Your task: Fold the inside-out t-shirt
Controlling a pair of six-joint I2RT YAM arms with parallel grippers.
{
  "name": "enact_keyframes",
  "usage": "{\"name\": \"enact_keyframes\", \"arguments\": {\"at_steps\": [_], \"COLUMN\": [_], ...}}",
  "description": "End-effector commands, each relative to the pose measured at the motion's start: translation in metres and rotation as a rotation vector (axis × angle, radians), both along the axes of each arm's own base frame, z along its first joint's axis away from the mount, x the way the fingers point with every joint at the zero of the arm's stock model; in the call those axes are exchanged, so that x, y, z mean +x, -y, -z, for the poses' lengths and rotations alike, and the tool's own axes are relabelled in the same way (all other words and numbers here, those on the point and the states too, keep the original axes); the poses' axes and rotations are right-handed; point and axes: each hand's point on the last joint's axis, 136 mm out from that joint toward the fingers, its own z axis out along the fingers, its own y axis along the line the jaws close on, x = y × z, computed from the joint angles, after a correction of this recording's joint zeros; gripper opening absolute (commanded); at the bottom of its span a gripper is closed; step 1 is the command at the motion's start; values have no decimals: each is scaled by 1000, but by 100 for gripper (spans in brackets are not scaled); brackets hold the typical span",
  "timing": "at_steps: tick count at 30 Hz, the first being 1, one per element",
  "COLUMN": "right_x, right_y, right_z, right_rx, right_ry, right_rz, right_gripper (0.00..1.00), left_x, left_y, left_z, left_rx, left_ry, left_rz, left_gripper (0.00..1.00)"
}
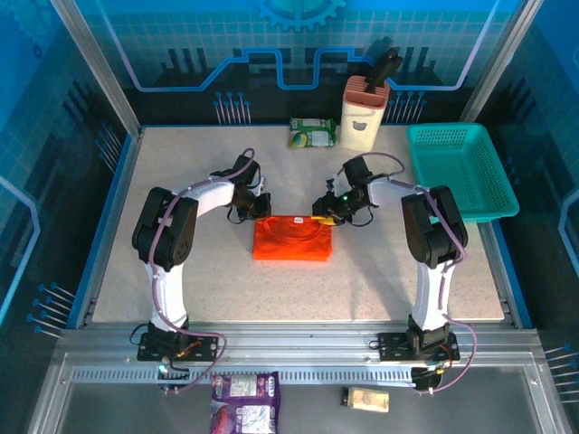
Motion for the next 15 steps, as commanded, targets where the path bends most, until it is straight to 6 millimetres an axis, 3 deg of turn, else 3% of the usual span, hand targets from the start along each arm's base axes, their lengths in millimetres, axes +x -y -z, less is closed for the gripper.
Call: {"name": "enact_keyframes", "arguments": {"at_steps": [1,5,8,10,15], "right_x": [-7,-21,-33,-40,-52], "right_y": [9,21,31,35,39], "right_z": [-29,-32,-32,-33,-36], "right_rx": [-22,-88,-130,-139,-143], "right_ry": [56,59,56,59,55], "right_rz": [-9,-19,-26,-27,-27], "right_gripper": [40,45,48,49,51], "left_x": [6,-5,-24,-42,-78], "left_y": [-5,-1,-3,-4,-10], "left_z": [-45,-77,-86,-83,-54], "left_rx": [6,-50,-72,-85,-82], "left_ry": [86,113,99,76,-26], "left_rz": [5,11,11,23,30], "left_gripper": [11,26,32,35,37]}}
